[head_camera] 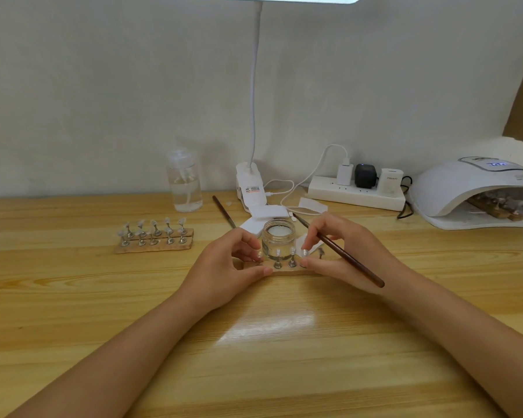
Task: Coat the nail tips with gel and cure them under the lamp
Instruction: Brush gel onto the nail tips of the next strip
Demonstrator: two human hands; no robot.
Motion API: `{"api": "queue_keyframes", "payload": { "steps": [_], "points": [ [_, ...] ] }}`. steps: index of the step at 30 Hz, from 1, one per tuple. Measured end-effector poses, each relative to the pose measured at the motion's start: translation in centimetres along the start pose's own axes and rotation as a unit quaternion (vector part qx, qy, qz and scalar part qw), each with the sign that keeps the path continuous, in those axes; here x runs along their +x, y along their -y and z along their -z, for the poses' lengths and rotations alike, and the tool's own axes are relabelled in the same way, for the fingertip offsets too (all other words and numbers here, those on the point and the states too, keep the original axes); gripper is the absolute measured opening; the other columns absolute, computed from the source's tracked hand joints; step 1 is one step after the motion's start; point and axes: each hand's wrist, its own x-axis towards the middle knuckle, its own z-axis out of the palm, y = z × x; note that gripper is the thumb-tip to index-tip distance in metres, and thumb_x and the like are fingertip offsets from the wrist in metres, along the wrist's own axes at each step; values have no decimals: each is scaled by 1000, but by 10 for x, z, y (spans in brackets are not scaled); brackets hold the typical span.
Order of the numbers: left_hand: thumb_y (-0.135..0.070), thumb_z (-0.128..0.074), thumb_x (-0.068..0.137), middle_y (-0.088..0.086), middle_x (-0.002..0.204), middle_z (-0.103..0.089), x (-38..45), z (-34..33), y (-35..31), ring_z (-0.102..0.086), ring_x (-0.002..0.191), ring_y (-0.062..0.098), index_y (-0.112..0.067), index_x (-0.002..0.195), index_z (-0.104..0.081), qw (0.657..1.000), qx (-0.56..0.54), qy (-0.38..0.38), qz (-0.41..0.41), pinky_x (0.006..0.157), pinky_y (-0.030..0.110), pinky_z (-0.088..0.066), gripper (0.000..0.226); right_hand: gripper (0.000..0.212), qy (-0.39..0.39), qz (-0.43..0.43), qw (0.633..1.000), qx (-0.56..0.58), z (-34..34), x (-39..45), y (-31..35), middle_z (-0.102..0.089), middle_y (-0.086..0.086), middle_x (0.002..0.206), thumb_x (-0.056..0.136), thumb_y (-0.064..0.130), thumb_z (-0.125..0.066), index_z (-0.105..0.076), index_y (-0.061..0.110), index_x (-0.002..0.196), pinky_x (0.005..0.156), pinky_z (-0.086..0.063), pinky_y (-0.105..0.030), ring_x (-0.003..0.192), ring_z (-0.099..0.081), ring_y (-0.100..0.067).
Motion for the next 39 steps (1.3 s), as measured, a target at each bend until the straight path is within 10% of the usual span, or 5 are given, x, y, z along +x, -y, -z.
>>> {"api": "queue_keyframes", "payload": {
  "steps": [14,23,28,34,39],
  "points": [
    [-57,-66,60,-13,97,-55,-6,2,-16,-50,100,5,-40,86,-57,990,65,-60,-113,93,27,-36,32,24,-119,64,990,26,-13,-2,24,-61,12,85,70,14,-79,-59,19,83,81,-43,-15,89,-56,-1],
    [-24,-65,75,-25,92,-53,-6,0,-13,-48,91,0,-25,89,-72,966,122,-73,-215,81,38,-39,15,29,-122,98,987,47,-27,-4,34,-62,14,90,69,22,-80,-61,17,90,80,-46,-17,89,-58,-1],
    [-24,-66,77,-16,85,-64,-5,1,-11,-58,83,8,-22,85,-72,976,41,-111,-181,81,47,-46,11,31,-152,16,970,188,-9,-2,38,-69,9,78,83,49,-42,-65,32,95,60,-48,-13,66,-59,0],
    [-9,-71,74,-11,77,-69,-3,2,-11,-62,75,4,-22,80,-70,984,-10,-136,-114,75,12,-46,13,35,-172,-103,958,203,7,20,29,-51,9,49,90,45,-45,-72,25,81,48,-35,-8,45,-44,3],
    [-11,-70,75,-8,75,-69,-4,4,-11,-61,73,6,-20,79,-71,985,-15,-125,-118,74,14,-47,11,28,-132,-104,982,91,7,46,24,-60,4,48,88,36,-59,-59,17,67,45,-39,-9,37,-46,2]
  ]
}}
